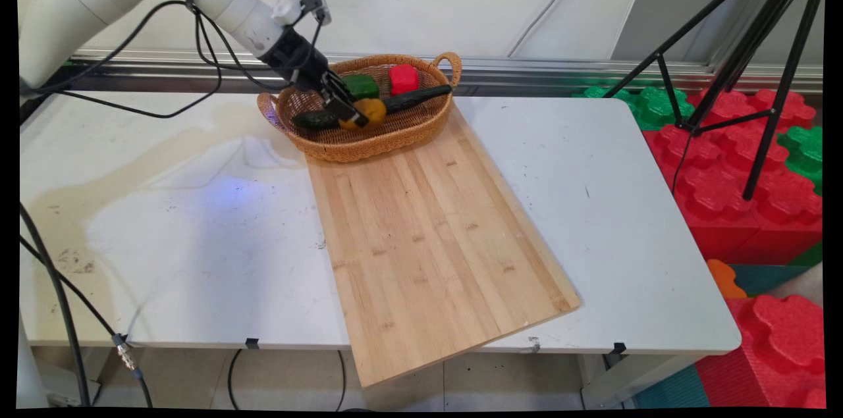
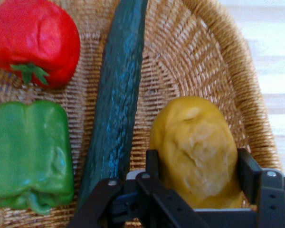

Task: Place the picked object on the cutting board

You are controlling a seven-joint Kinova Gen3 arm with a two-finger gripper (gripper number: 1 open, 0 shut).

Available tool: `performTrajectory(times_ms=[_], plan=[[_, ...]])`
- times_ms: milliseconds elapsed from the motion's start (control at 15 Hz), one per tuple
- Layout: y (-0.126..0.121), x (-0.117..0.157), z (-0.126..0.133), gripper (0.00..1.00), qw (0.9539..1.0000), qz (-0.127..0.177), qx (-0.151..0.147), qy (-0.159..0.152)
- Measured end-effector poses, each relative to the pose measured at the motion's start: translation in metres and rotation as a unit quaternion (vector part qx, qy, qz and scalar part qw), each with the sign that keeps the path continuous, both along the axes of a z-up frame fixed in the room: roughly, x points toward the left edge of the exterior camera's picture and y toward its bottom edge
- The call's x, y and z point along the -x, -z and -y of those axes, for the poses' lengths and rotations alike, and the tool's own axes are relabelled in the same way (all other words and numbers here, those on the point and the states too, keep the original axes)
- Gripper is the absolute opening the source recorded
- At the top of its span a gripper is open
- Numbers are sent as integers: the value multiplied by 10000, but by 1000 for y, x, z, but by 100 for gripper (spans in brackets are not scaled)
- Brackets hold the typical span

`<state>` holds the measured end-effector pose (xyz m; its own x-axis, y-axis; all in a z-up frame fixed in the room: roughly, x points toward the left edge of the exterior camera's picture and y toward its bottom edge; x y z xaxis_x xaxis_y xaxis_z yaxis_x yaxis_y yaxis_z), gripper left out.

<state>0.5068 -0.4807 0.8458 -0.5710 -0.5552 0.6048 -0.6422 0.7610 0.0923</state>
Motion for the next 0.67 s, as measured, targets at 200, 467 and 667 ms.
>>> performTrajectory(times_ms=[200, 467, 667], plan=[[-19, -6, -12, 0, 9997, -86, 222, 39], [-47, -12, -30, 0, 9983, -208, 528, 105], [-65, -14, -46, 0, 9969, -364, 686, 121]])
